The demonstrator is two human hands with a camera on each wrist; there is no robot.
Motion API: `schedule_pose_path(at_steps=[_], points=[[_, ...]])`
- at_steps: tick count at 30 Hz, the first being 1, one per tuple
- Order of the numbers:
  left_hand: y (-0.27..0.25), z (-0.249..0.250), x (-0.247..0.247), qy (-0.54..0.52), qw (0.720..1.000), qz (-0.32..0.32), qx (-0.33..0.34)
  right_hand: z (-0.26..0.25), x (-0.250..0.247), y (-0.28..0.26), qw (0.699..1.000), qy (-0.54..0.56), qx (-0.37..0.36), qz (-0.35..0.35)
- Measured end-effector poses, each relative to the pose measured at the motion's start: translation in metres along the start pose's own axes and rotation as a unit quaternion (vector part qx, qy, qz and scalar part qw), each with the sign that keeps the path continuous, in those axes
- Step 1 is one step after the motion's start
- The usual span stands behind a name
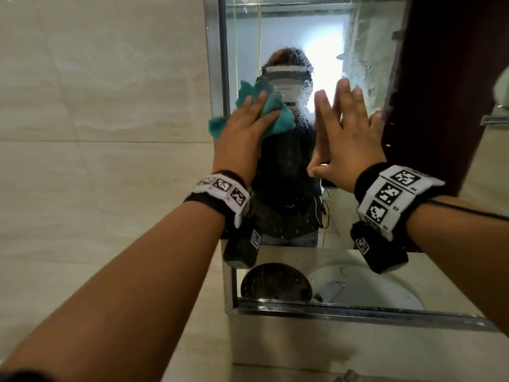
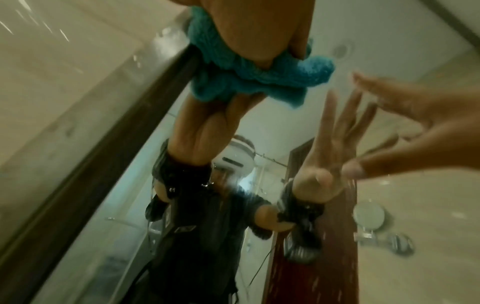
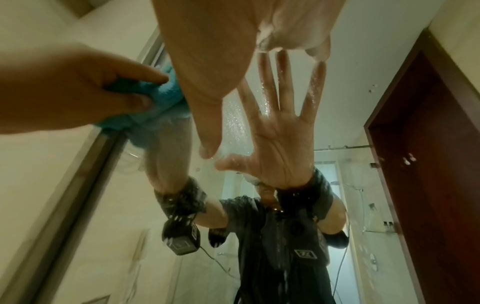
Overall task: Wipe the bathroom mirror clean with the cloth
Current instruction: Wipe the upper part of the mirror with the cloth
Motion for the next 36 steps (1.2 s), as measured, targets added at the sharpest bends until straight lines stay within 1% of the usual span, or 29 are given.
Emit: schedule_pose_path(at_steps=[1,2,3,4,6,7,9,11,12,13,16,17,18,19,20,21,22,23,24,25,27,28,29,30,32,33,35,36], points=[[-0.007,0.002,0.008,-0.007,1.000,0.004,-0.009,0.005,0.003,-0.006,1.000,0.014,0.005,0.000],[-0.020,0.005,0.017,-0.013,1.000,0.000,0.000,0.013,0.008,-0.014,1.000,0.019,0.017,-0.006],[-0.039,0.008,0.029,-0.015,0.999,-0.005,0.030,0.020,0.013,-0.021,0.999,0.012,0.030,-0.018],[-0.059,0.014,0.038,-0.004,0.997,-0.016,0.079,0.027,0.018,-0.028,0.999,-0.002,0.039,-0.030],[-0.093,0.025,0.054,0.039,0.983,-0.054,0.171,0.033,0.026,-0.034,0.998,-0.025,0.036,-0.039],[-0.102,0.026,0.058,0.051,0.976,-0.073,0.198,0.034,0.027,-0.035,0.998,-0.031,0.034,-0.036],[-0.102,0.022,0.057,0.058,0.964,-0.094,0.244,0.031,0.027,-0.034,0.998,-0.035,0.035,-0.035],[-0.087,0.016,0.047,0.073,0.950,-0.107,0.284,0.030,0.027,-0.034,0.998,-0.030,0.035,-0.033],[-0.075,0.015,0.041,0.079,0.950,-0.109,0.282,0.030,0.027,-0.034,0.998,-0.029,0.036,-0.033],[-0.061,0.016,0.036,0.080,0.958,-0.101,0.255,0.030,0.027,-0.034,0.998,-0.028,0.037,-0.034],[-0.020,0.031,0.025,0.041,0.991,-0.044,0.116,0.031,0.027,-0.034,0.999,-0.019,0.034,-0.026],[-0.015,0.037,0.025,0.017,0.996,-0.020,0.081,0.031,0.027,-0.035,0.999,-0.014,0.032,-0.023],[-0.015,0.043,0.029,-0.002,0.998,0.000,0.063,0.032,0.027,-0.035,0.999,-0.010,0.032,-0.021],[-0.022,0.048,0.037,-0.009,0.998,0.012,0.067,0.033,0.028,-0.035,0.999,-0.006,0.031,-0.019],[-0.034,0.056,0.045,-0.005,0.995,0.013,0.096,0.035,0.029,-0.035,0.999,-0.004,0.029,-0.016],[-0.051,0.063,0.054,0.007,0.990,0.007,0.144,0.035,0.029,-0.034,1.000,-0.003,0.025,-0.012],[-0.069,0.068,0.062,0.019,0.981,-0.017,0.190,0.036,0.029,-0.034,1.000,-0.004,0.021,-0.010],[-0.087,0.069,0.069,0.027,0.973,-0.051,0.224,0.036,0.028,-0.034,1.000,-0.006,0.020,-0.010],[-0.100,0.067,0.073,0.034,0.965,-0.083,0.245,0.036,0.028,-0.034,1.000,-0.009,0.022,-0.012],[-0.108,0.062,0.074,0.044,0.958,-0.099,0.265,0.036,0.028,-0.034,1.000,-0.011,0.025,-0.014],[-0.109,0.052,0.071,0.064,0.942,-0.118,0.308,0.035,0.027,-0.035,0.999,-0.016,0.030,-0.018],[-0.104,0.047,0.067,0.071,0.937,-0.118,0.321,0.034,0.027,-0.035,0.999,-0.017,0.030,-0.021],[-0.095,0.039,0.061,0.075,0.940,-0.106,0.316,0.033,0.027,-0.036,0.999,-0.016,0.031,-0.023],[-0.084,0.030,0.053,0.075,0.951,-0.080,0.290,0.033,0.027,-0.036,0.999,-0.014,0.032,-0.025],[-0.059,0.005,0.034,0.057,0.978,-0.020,0.199,0.033,0.027,-0.036,0.999,-0.007,0.036,-0.025],[-0.051,-0.006,0.027,0.048,0.986,-0.002,0.158,0.033,0.027,-0.037,0.999,-0.005,0.035,-0.023],[-0.047,-0.017,0.025,0.030,0.994,0.006,0.105,0.031,0.027,-0.037,0.999,-0.005,0.032,-0.020],[-0.050,-0.014,0.026,0.018,0.996,0.009,0.084,0.031,0.027,-0.036,0.999,-0.004,0.032,-0.019]])
Point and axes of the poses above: each hand's wrist, its own y-axis towards the middle knuckle, its own x-axis out of the palm, z = x × y, the point moved 4 cm from there along y, towards the middle knuckle, and after that the axes turned 9 degrees about y, right-handed, at the moved point
